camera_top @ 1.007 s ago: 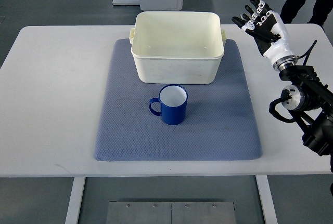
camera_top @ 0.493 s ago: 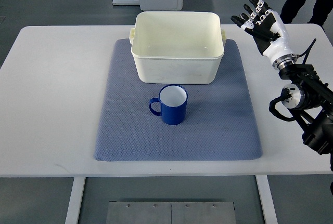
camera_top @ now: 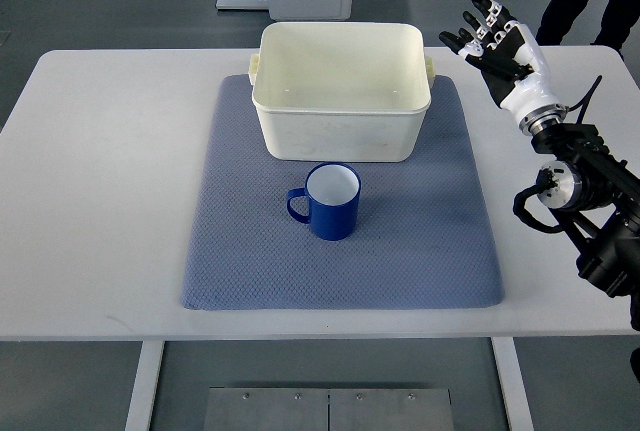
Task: Place cup in box with right hand
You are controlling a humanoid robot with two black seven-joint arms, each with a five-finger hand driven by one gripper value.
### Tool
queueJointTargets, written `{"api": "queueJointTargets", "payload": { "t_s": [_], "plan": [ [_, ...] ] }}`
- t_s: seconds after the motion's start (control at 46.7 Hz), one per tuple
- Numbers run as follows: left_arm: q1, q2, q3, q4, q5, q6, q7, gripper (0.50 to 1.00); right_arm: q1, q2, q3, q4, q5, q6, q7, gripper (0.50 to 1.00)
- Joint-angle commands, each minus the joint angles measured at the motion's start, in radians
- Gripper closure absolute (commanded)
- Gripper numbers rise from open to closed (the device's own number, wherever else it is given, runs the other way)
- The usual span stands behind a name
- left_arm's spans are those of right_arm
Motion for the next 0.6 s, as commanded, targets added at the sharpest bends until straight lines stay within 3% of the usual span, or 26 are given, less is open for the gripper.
{"api": "queueJointTargets", "payload": {
  "t_s": [0.0,0.579],
  "plan": [
    [0.0,0.0,0.0,-0.001,0.0,0.0,0.0,0.5,0.006,-0.001,-0.002,0.001,0.0,0.0,-0.002,0.5],
    [0.0,0.0,0.0,0.001,0.0,-0.001,0.0,0.5,0.02,-0.007,-0.006,0.004,-0.002,0.025,-0.002,0.5]
  ]
}}
